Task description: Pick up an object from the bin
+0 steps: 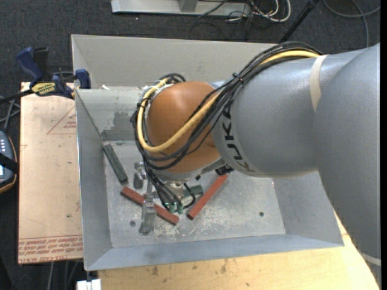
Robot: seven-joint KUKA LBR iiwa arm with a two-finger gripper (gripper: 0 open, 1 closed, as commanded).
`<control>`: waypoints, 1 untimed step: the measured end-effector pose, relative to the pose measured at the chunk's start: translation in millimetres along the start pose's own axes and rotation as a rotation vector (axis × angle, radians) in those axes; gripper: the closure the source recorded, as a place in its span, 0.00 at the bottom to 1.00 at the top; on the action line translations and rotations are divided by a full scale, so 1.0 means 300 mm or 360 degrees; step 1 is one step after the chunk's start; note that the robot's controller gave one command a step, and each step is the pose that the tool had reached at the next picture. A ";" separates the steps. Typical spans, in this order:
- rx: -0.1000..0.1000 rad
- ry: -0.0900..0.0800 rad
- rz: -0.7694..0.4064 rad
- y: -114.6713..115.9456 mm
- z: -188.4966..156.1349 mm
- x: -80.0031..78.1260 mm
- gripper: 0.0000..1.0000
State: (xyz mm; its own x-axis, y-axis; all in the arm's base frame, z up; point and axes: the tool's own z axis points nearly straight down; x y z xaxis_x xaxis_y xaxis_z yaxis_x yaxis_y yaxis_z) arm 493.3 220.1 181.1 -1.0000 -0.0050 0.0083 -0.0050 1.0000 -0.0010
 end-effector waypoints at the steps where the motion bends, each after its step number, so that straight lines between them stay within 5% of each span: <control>1: -0.0003 -0.0012 0.0007 -0.004 -0.015 -0.007 0.00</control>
Offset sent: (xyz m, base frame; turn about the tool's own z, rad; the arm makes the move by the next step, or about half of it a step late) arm -0.0097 -0.0298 -0.1085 0.1589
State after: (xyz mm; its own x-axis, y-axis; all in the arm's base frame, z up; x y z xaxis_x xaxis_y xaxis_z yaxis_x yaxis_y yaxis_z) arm 495.4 219.0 185.5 -1.0000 -0.0005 0.0006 -0.0005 1.0000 0.0008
